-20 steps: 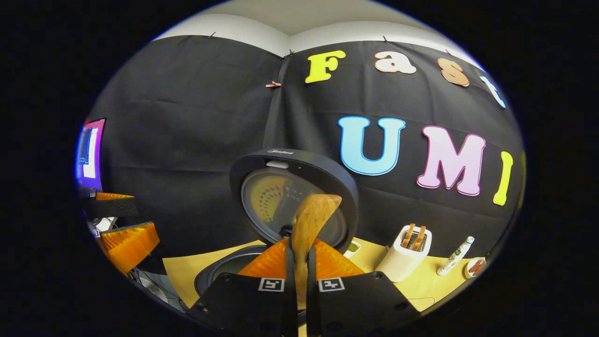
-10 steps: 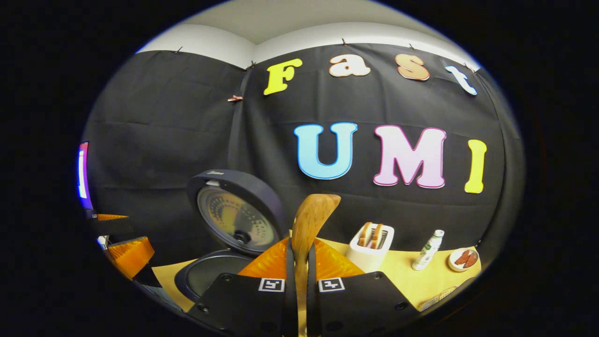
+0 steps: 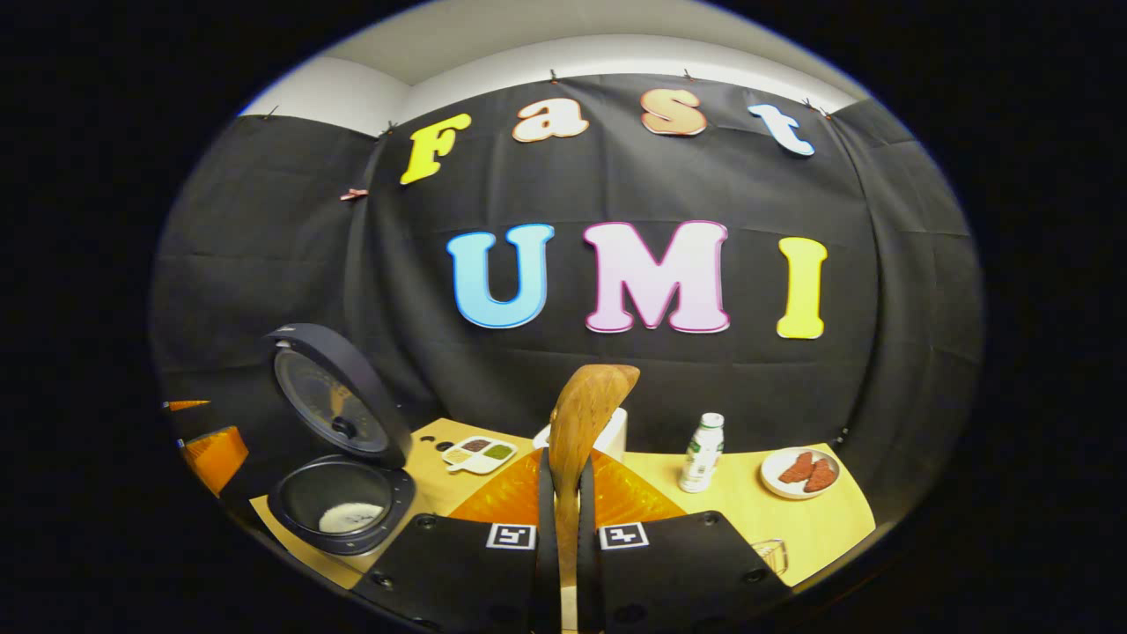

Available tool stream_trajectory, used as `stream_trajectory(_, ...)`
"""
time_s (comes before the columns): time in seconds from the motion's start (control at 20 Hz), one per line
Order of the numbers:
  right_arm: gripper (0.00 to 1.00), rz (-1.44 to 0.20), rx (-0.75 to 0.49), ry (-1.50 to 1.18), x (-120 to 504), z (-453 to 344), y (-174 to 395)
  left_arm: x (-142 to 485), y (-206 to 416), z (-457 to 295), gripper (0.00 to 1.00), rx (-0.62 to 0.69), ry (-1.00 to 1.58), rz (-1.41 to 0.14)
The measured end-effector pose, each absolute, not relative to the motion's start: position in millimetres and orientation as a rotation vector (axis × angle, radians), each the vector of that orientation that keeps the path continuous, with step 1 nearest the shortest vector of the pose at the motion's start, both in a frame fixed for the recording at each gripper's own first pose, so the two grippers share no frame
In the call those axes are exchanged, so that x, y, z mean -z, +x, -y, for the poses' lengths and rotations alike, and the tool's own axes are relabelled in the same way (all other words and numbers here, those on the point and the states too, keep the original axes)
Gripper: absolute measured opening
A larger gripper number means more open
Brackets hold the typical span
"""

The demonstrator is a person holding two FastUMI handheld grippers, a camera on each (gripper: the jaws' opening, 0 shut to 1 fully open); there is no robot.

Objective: Close the left gripper, press the button to open the rice cooker; take a wooden spoon from the chopstick holder with the right hand, scoop a spoonful of rice and pour it into the rice cooker, then put the wooden spoon back into the chopstick holder.

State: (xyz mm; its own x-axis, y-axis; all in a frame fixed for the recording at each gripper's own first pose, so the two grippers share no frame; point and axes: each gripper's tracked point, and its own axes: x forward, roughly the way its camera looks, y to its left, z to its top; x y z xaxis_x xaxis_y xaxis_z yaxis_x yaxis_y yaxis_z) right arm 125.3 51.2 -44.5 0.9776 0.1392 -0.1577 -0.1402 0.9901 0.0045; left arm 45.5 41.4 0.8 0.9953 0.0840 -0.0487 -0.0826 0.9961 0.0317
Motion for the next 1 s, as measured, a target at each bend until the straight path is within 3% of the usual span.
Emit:
stream_trajectory(0.45,0.12,-0.194,0.040,-0.019,71,82,131,-7,56,-15,0.97,-0.123,0.048,-0.055)
stream_trajectory(1.0,0.12,-0.299,0.164,-0.008,131,151,141,-31,50,5,0.97,-0.150,0.055,-0.034)
